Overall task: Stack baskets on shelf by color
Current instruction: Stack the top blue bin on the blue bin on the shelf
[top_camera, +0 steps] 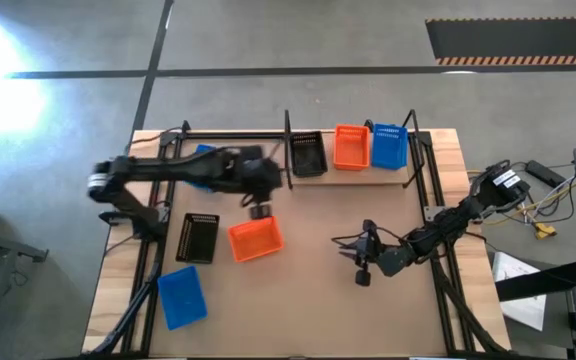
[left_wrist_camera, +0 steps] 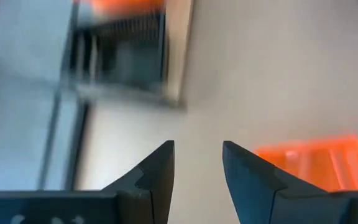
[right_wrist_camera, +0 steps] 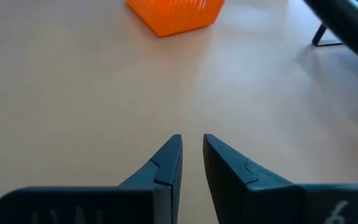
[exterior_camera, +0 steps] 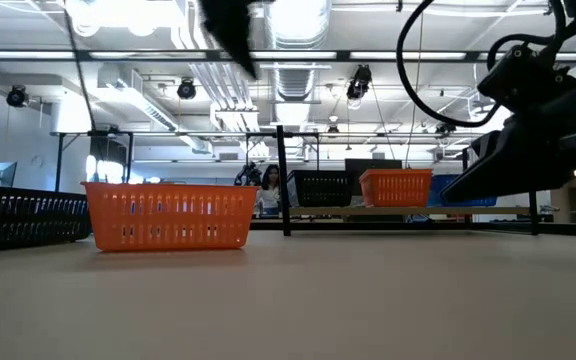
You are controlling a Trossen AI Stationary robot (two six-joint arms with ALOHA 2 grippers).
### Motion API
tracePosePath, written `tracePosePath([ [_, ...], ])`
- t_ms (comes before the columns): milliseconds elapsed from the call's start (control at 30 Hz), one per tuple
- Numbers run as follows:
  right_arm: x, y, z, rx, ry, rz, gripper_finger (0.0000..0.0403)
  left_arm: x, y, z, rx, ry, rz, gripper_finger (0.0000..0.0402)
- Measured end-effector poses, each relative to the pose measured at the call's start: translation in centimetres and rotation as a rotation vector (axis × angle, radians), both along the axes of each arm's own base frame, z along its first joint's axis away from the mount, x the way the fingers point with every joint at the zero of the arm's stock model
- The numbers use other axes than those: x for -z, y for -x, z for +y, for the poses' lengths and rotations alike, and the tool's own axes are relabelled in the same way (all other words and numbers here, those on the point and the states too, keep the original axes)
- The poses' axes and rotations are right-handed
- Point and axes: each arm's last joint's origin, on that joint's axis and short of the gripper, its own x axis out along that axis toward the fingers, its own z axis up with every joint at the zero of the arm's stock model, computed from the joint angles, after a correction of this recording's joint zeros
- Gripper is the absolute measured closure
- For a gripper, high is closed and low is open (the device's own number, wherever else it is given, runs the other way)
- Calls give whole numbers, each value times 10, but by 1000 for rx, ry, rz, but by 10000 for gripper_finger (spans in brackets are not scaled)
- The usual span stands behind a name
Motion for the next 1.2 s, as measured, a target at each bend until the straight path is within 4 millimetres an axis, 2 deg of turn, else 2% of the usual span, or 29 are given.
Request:
tracePosePath([
  [133, 0, 0, 0, -22, 43, 9, 346, 35, 53, -3, -157, 84, 46, 282],
  [267, 1, 1, 0, -47, 87, 20, 346, 60, 101, 4, -290, 130, 82, 282],
  [367, 1, 1, 0, -51, 95, 21, 346, 78, 125, 12, -313, 140, 124, 282],
  [467, 1, 1, 0, -54, 100, 22, 346, 98, 137, 23, -309, 147, 207, 282],
  [667, 1, 1, 0, -53, 99, 21, 346, 133, 144, 50, -309, 88, 445, 282],
  [800, 0, 0, 0, -52, 95, 14, 346, 151, 140, 67, -277, 33, 611, 282],
  [933, -1, 0, 0, -52, 88, 2, 346, 168, 133, 79, -206, 42, 700, 284],
  [1033, -2, -1, 0, -52, 85, -3, 346, 179, 127, 85, -164, 44, 741, 309],
  [1200, -2, 2, 6, -71, 70, -7, 346, 181, 120, 91, -156, 29, 761, 391],
])
